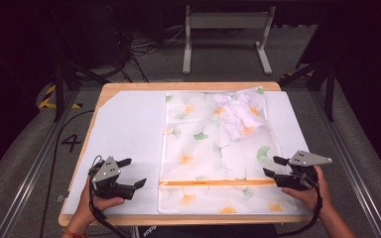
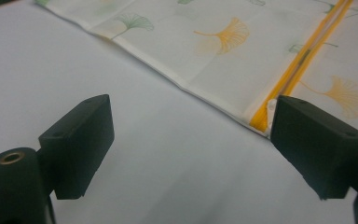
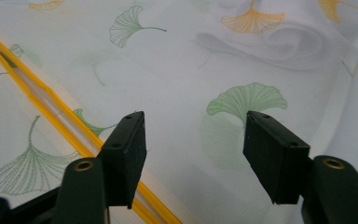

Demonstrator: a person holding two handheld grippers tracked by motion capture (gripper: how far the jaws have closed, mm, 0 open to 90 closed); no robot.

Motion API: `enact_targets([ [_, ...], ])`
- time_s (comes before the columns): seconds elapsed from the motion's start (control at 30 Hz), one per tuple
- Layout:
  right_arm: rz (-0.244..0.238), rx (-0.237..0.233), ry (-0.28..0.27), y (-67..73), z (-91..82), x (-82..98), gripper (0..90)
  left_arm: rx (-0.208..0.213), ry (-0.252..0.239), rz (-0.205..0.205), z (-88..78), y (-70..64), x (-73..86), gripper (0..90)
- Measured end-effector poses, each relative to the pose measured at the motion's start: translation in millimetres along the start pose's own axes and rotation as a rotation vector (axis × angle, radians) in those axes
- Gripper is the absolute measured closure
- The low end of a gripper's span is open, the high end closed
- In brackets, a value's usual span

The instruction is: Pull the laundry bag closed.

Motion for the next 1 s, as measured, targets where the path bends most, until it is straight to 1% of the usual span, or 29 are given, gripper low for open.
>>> enact_targets([
  [0.03, -0.006, -0.006, 0.000, 1.1, 0.6, -0.5, 37.6, 0.017, 0.001, 0.002, -0.2, -0.3, -0.5, 17.2],
  [0.1, -0.011, -0.012, 0.011, 3.6, 2.6, -2.0, 35.2, 0.005, -0.004, 0.010, -0.9, -3.6, -0.3, 21.9],
  [0.13, -0.012, -0.027, 0.008, 5.1, 3.3, -3.0, 34.5, 0.038, -0.003, 0.001, -0.9, -4.2, 0.3, 24.9],
  [0.17, -0.022, -0.035, 0.010, 7.3, 4.2, -5.0, 34.4, 0.045, 0.005, 0.003, -0.9, -5.0, 0.9, 27.8],
  [0.2, -0.030, -0.036, 0.010, 8.9, 4.8, -6.4, 34.2, 0.038, 0.011, 0.015, -1.1, -6.5, 1.5, 30.3],
  [0.23, -0.041, -0.039, 0.009, 10.9, 5.6, -8.5, 34.4, 0.055, 0.014, 0.021, -1.9, -7.4, 2.4, 33.0],
  [0.27, -0.047, -0.038, 0.010, 13.3, 6.8, -10.7, 35.9, 0.069, 0.012, 0.026, -2.8, -8.9, 3.4, 38.6],
  [0.3, -0.062, -0.036, 0.012, 16.0, 8.0, -13.1, 37.5, 0.067, 0.014, 0.039, -3.8, -10.7, 3.8, 42.6],
  [0.33, -0.082, -0.032, 0.013, 18.7, 9.4, -15.8, 38.7, 0.075, 0.014, 0.048, -4.9, -12.7, 4.0, 46.9],
  [0.37, -0.092, -0.036, 0.011, 21.7, 11.0, -18.7, 40.6, 0.091, 0.014, 0.054, -5.3, -13.9, 3.8, 50.6],
  [0.4, -0.096, -0.046, 0.011, 25.0, 12.3, -21.8, 43.2, 0.093, 0.007, 0.051, -4.8, -15.1, 3.7, 50.9],
  [0.43, -0.099, -0.059, 0.011, 28.4, 13.8, -25.5, 46.1, 0.108, 0.004, 0.040, -4.2, -16.5, 3.6, 53.9],
  [0.47, -0.104, -0.071, 0.005, 32.7, 15.3, -29.9, 47.2, 0.111, 0.018, 0.039, -2.8, -19.2, 3.6, 55.8],
  [0.5, -0.123, -0.091, 0.003, 39.3, 17.4, -35.9, 50.0, 0.109, 0.033, 0.049, -1.9, -22.1, 3.6, 60.1],
  [0.53, -0.141, -0.098, 0.006, 43.9, 19.0, -39.8, 51.1, 0.131, 0.041, 0.070, -0.6, -27.3, 4.1, 63.5],
  [0.57, -0.171, -0.100, 0.009, 52.2, 22.7, -46.5, 51.7, 0.154, 0.046, 0.077, 0.7, -31.0, 4.6, 70.8],
  [0.6, -0.184, -0.119, 0.002, 58.8, 26.0, -52.1, 51.8, 0.186, 0.063, 0.086, 3.1, -35.1, 5.3, 73.1],
  [0.63, -0.179, -0.156, -0.007, 67.2, 31.3, -60.2, 51.5, 0.208, 0.080, 0.099, 5.8, -38.2, 5.3, 76.0],
  [0.67, -0.186, -0.171, -0.011, 75.4, 36.3, -66.8, 51.5, 0.224, 0.104, 0.115, 9.0, -40.5, 4.4, 78.1],
  [0.73, -0.226, -0.211, -0.008, 94.7, 47.9, -79.7, 52.0, 0.252, 0.130, 0.119, 17.2, -46.3, 2.1, 80.6],
  [0.77, -0.252, -0.222, -0.008, 105.3, 53.9, -85.7, 54.2, 0.259, 0.150, 0.135, 22.0, -49.3, 0.7, 81.7],
  [0.8, -0.276, -0.249, -0.003, 116.1, 59.6, -91.2, 56.7, 0.263, 0.176, 0.155, 26.5, -52.5, 0.1, 82.5],
  [0.83, -0.300, -0.287, 0.000, 126.8, 65.4, -96.3, 57.7, 0.266, 0.187, 0.168, 29.7, -54.3, -0.1, 82.9],
  [0.87, -0.320, -0.301, -0.001, 134.7, 69.8, -99.9, 58.0, 0.268, 0.195, 0.171, 34.5, -56.3, -0.1, 82.9],
  [0.9, -0.342, -0.327, 0.009, 147.3, 77.3, -105.4, 62.8, 0.268, 0.209, 0.175, 37.8, -57.5, 0.2, 83.8],
  [0.93, -0.359, -0.360, 0.018, 156.7, 83.5, -109.1, 64.7, 0.271, 0.224, 0.191, 40.2, -58.2, 0.6, 83.9],
  [1.0, -0.403, -0.385, 0.021, 173.8, 95.2, -115.9, 65.1, 0.270, 0.240, 0.190, 44.1, -59.8, 2.3, 83.9],
])
Point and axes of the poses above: each handheld gripper's, and its own axes: z roughly forward along the jaws, x roughly out of its underside, y roughly to its left, the point moved 1 cm from there along z, roughly forward along the jaws, and after that the axes turned 7 degrees about x, right-handed, at the moved point
